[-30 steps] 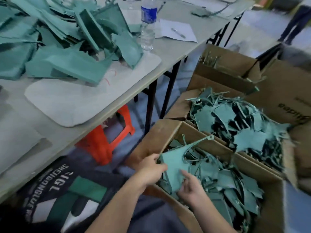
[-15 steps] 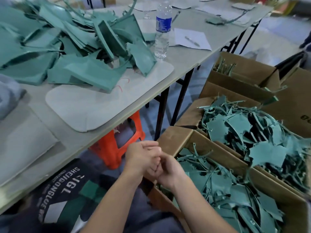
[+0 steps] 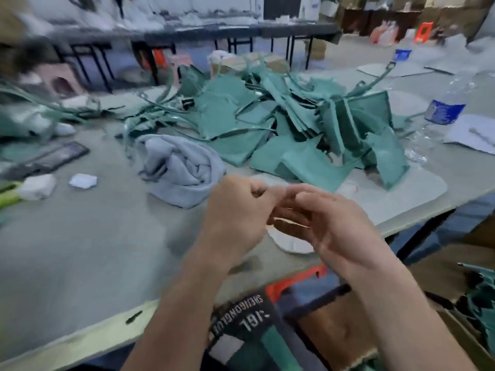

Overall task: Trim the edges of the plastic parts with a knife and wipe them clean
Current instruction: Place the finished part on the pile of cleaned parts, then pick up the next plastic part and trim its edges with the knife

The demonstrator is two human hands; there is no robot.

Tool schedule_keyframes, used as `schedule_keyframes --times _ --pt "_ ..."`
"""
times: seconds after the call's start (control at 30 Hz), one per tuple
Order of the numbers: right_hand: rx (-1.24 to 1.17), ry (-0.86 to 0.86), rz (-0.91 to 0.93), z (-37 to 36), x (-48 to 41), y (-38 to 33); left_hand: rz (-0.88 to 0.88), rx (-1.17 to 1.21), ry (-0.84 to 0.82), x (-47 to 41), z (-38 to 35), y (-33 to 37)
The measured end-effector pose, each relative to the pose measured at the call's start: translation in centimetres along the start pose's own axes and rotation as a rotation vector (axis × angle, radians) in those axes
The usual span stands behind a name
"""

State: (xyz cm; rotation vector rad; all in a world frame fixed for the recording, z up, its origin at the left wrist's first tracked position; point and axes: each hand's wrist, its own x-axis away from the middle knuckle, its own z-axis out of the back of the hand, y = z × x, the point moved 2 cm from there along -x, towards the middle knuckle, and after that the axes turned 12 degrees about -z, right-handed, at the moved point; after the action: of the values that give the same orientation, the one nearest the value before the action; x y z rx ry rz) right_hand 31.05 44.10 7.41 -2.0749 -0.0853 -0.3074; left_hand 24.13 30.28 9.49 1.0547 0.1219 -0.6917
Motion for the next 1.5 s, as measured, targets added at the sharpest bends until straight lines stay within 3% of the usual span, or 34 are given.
schedule_keyframes --times 0.1,0.23,0.47,0.63,0.73,0.83,0.97,1.13,1.23,1.33,1.5 --pt "0.14 0.001 0.009 -3.6 -4.0 -0.5 0.056 0.073 0.158 -1.5 5.3 -3.7" --pt "0.367 0.067 0.062 -7.9 -10.5 -0.1 0.069 -0.004 0.378 -2.6 11.8 -10.0" --pt "1.098 0.269 0.238 -11.6 -20.3 0.9 0.326 -0.267 0.496 -2.2 18.0 -18.6" --pt "1.158 0.423 0.441 -13.1 -24.9 -1.2 0.396 -0.207 0.661 -1.5 18.5 -21.5" --pt "1.28 0.472 0.353 -12.6 -28.4 -2.9 0.422 -0.175 0.725 -0.7 17.7 -22.8" --pt "1.522 0.321 0.176 -13.5 -31.3 -2.3 0.396 -0.198 0.707 -0.9 17.5 -23.5" --pt "1.592 0.139 0.14 -16.0 -34.0 0.0 0.383 -0.208 0.714 -0.8 17.8 -23.7" --pt "1.716 0.297 0.219 -17.2 -35.3 -0.2 0.413 -0.214 0.759 -0.3 18.1 -24.3" --pt "1.663 0.364 0.374 -18.5 -33.9 -2.9 0.405 -0.245 0.752 -0.6 17.7 -24.3" --pt "1.314 0.357 0.587 -21.2 -31.3 -8.0 0.351 -0.323 0.709 -1.0 17.1 -23.7" --pt "0.833 0.086 0.658 -24.7 -26.8 -11.6 0.26 -0.422 0.603 -0.8 17.1 -22.5"
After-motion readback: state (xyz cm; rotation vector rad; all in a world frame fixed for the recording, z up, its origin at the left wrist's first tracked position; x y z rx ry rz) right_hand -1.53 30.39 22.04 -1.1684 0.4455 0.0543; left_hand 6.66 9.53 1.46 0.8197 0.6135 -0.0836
